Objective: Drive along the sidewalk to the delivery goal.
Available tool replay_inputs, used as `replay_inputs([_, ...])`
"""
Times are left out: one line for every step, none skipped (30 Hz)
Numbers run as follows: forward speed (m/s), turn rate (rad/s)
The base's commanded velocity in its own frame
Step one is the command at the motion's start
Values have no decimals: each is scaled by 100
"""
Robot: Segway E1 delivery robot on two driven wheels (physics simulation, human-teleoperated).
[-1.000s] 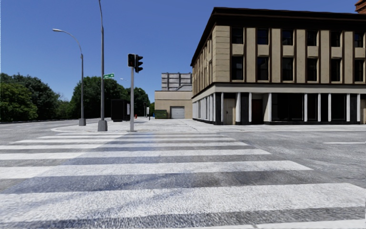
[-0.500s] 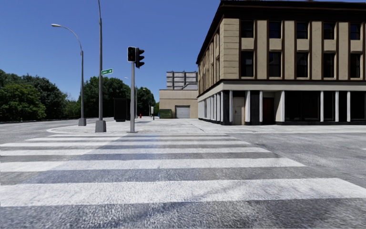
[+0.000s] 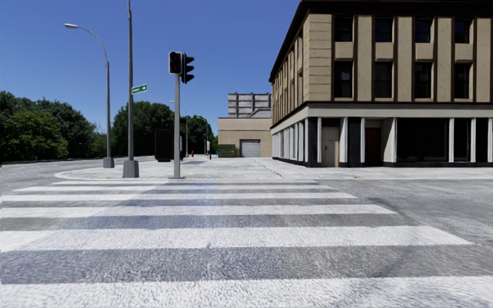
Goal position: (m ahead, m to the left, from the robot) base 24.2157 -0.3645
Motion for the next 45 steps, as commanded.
replay_inputs([200,0])
replay_inputs([200,0])
replay_inputs([200,0])
replay_inputs([200,0])
replay_inputs([200,0])
replay_inputs([200,0])
replay_inputs([200,0])
replay_inputs([200,0])
replay_inputs([200,0])
replay_inputs([200,0])
replay_inputs([200,0])
replay_inputs([200,0])
replay_inputs([200,0])
replay_inputs([200,0])
replay_inputs([200,0])
replay_inputs([200,0])
replay_inputs([200,0])
replay_inputs([200,0])
replay_inputs([200,0])
replay_inputs([200,0])
replay_inputs([200,0])
replay_inputs([200,0])
replay_inputs([200,0])
replay_inputs([200,0])
replay_inputs([200,0])
replay_inputs([200,0])
replay_inputs([200,0])
replay_inputs([200,0])
replay_inputs([200,0])
replay_inputs([200,0])
replay_inputs([200,2])
replay_inputs([200,10])
replay_inputs([200,10])
replay_inputs([200,17])
replay_inputs([200,18])
replay_inputs([200,19])
replay_inputs([200,19])
replay_inputs([200,19])
replay_inputs([200,19])
replay_inputs([200,19])
replay_inputs([200,15])
replay_inputs([200,8])
replay_inputs([200,1])
replay_inputs([200,0])
replay_inputs([200,0])
